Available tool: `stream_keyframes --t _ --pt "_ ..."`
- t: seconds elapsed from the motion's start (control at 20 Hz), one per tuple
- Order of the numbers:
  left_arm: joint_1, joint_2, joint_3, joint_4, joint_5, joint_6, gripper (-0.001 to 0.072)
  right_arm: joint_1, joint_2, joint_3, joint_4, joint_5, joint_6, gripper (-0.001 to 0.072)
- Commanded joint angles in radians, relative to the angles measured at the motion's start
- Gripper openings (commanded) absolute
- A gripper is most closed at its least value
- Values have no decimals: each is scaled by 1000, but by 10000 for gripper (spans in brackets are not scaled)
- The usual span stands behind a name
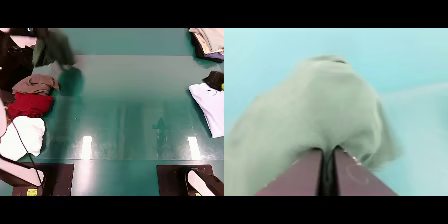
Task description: Fold the shirts.
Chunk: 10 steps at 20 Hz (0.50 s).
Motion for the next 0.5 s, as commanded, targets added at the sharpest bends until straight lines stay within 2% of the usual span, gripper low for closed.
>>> stream_keyframes --t 0.0,0.1,0.2,0.3,0.45 --pt "-93 174 21 -364 -115 192 33 0 71 1 16 -165 0 17" --pt "-165 249 2 -519 -190 252 33 1 112 1 16 -211 0 18" --pt "-237 307 -57 -597 -251 294 33 0 147 1 16 -209 0 17" --pt "-307 314 -98 -589 -343 298 33 0 173 1 16 -208 -1 18" --pt "-384 309 -217 -541 -323 298 33 0 197 1 15 -208 -1 17"
